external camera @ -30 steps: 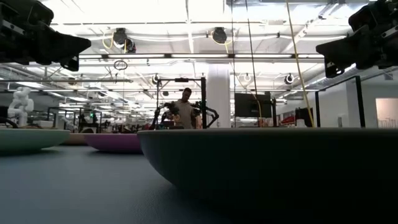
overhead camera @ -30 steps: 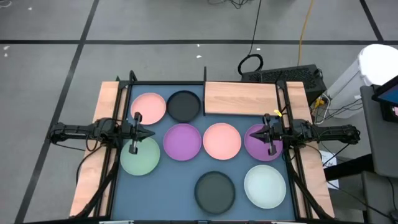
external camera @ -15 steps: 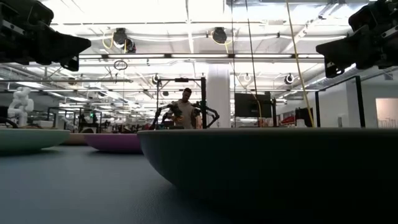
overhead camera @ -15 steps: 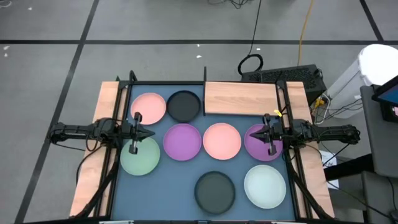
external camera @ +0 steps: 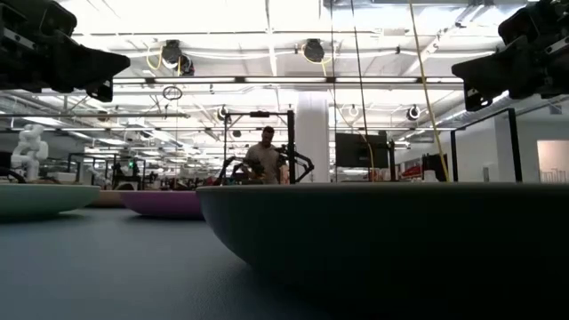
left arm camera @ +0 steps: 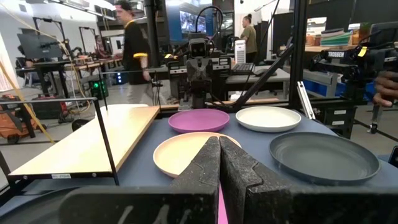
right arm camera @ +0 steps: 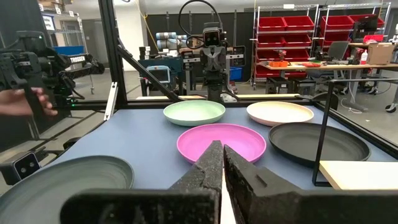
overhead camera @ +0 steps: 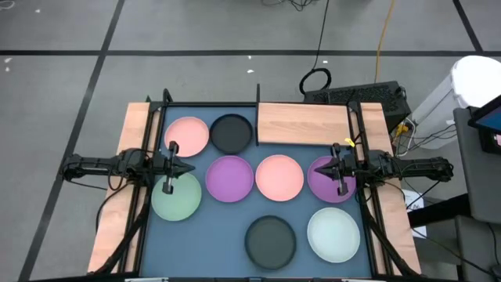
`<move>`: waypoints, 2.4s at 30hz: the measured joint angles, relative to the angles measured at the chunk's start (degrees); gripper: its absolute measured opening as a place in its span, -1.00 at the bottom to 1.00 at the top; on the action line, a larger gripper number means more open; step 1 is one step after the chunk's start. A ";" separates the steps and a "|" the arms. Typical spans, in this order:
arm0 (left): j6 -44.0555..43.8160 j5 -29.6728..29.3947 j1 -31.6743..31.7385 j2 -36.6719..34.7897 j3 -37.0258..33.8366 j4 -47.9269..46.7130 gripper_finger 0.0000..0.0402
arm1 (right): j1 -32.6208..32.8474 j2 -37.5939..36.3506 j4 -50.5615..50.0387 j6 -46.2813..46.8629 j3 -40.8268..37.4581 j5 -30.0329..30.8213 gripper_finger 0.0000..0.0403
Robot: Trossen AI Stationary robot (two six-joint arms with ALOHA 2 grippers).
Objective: Place and stack plates onto a shelf
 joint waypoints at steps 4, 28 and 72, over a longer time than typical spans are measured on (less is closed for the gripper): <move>0.00 -0.02 0.00 0.00 0.00 0.00 -0.99 | 0.00 0.01 0.03 0.00 0.01 0.00 -1.00; 0.17 -0.02 -0.01 0.00 0.00 0.01 -0.99 | 0.00 5.33 4.20 -3.00 5.78 0.22 -1.00; -1.61 -0.05 -0.02 0.00 0.00 -0.02 -0.99 | 0.11 36.45 -12.61 9.01 35.85 6.28 -1.00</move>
